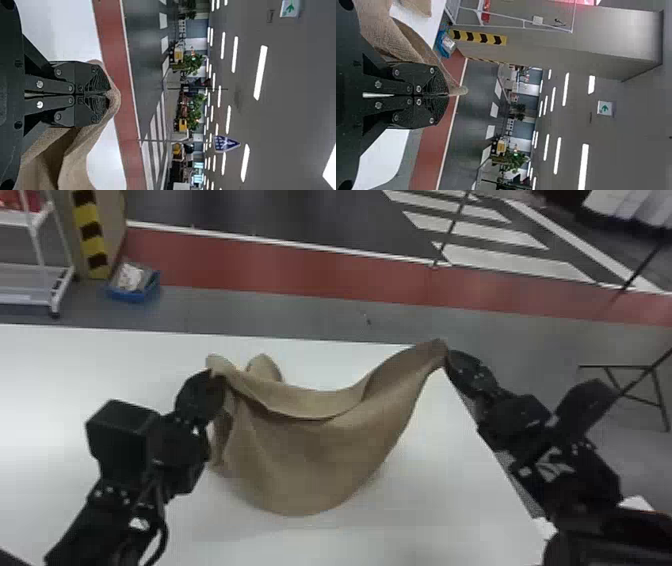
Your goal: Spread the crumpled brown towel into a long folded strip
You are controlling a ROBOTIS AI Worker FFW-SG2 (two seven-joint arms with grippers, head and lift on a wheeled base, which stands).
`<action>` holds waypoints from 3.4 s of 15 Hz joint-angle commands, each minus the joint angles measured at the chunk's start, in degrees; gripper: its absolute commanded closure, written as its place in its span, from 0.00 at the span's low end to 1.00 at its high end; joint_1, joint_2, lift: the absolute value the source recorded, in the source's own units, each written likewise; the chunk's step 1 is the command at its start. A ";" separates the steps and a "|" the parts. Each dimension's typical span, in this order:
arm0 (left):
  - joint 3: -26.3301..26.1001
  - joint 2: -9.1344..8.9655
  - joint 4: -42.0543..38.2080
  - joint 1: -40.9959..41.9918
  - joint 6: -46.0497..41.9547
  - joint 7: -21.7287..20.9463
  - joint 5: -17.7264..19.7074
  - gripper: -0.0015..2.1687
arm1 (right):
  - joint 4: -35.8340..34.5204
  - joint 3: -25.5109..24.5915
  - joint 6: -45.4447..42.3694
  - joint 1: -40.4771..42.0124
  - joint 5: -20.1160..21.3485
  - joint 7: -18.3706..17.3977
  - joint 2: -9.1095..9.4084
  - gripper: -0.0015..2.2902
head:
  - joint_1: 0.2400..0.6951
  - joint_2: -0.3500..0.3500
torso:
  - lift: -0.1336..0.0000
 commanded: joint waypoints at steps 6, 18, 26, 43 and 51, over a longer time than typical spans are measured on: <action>10.40 3.43 -17.59 3.22 12.84 2.81 -0.80 0.97 | -2.62 -4.52 8.80 -7.64 -6.12 -1.15 -0.50 0.69 | 0.71 0.07 | 0.07; 9.35 4.22 16.51 -23.50 -13.00 3.08 8.25 0.97 | 34.64 10.59 -12.65 -35.15 2.85 -3.62 -1.82 0.69 | 0.50 0.23 | 0.07; 5.48 6.42 18.27 -2.67 -30.58 1.32 -2.74 0.09 | 29.81 5.76 -18.10 -16.25 -5.24 4.82 -7.97 0.69 | 0.55 0.27 | 0.07; 17.08 7.91 8.51 16.14 -20.56 3.69 3.50 0.04 | 27.96 -6.28 -22.32 0.88 -7.17 9.04 -6.21 0.69 | 1.00 0.05 | 0.07; 23.14 8.00 1.13 22.29 -4.39 -4.48 9.57 0.15 | 29.28 -6.37 -24.25 0.80 -6.99 9.22 -5.86 0.69 | 1.00 0.10 | 0.07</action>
